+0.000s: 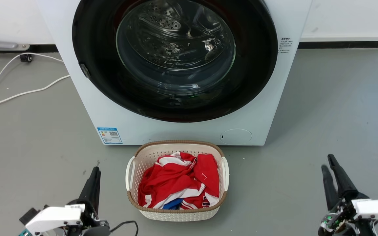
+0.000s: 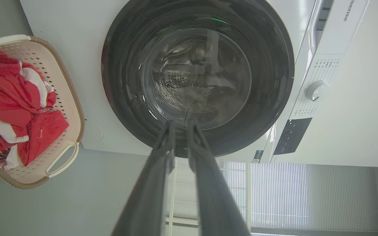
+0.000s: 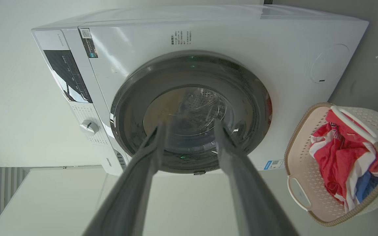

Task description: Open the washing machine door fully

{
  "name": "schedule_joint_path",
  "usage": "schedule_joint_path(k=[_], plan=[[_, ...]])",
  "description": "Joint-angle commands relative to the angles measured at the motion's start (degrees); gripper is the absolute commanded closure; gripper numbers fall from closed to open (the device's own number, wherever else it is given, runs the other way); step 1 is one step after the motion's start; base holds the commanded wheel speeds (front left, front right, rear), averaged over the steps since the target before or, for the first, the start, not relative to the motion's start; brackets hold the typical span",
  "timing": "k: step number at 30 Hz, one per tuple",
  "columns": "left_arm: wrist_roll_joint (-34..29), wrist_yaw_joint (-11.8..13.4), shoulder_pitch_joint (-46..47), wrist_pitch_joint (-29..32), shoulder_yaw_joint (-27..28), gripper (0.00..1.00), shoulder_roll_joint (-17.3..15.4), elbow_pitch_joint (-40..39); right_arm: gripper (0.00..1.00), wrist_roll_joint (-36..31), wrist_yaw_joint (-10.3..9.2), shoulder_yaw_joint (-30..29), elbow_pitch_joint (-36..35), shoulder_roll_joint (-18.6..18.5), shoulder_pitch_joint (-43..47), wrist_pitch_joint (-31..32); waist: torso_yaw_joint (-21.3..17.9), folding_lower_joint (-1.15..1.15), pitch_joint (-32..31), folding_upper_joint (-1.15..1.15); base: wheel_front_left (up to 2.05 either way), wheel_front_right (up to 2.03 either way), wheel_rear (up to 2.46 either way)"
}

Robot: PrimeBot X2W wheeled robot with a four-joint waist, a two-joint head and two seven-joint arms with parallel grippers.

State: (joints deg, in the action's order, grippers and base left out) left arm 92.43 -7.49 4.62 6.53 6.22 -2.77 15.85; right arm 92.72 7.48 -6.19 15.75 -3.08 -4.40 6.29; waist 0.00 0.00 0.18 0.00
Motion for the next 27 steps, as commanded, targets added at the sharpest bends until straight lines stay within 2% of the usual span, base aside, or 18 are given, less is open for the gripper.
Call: schedule_joint_path(k=[1,6,10,27], plan=[[-0.2,0.0,0.5,-0.5,-0.1,0.0,-0.1,-1.0,0.0,-0.3,0.01,0.1,-0.7,0.0,-0.3,-0.5,0.0,0.0,0.0,0.0,0.0,0.0,0.0],[-1.9,0.0,0.1,-2.0,0.1,0.0,-0.1,-2.3,0.0,-2.6,0.01,-0.2,-1.5,0.0,0.3,-1.9,0.0,0.0,0.0,0.0,0.0,0.0,0.0],[-5.4,0.0,0.0,-3.1,0.7,0.0,-0.1,-3.4,0.0,-6.9,0.01,-0.7,-2.6,0.0,0.6,-3.1,0.0,0.0,0.1,0.0,0.0,0.0,0.0],[-28.9,5.0,-1.2,-7.4,-2.9,0.0,-0.1,-9.3,0.0,-31.2,0.01,1.0,-9.9,0.0,2.6,-7.3,0.1,0.0,0.3,0.0,0.0,0.0,0.0]])
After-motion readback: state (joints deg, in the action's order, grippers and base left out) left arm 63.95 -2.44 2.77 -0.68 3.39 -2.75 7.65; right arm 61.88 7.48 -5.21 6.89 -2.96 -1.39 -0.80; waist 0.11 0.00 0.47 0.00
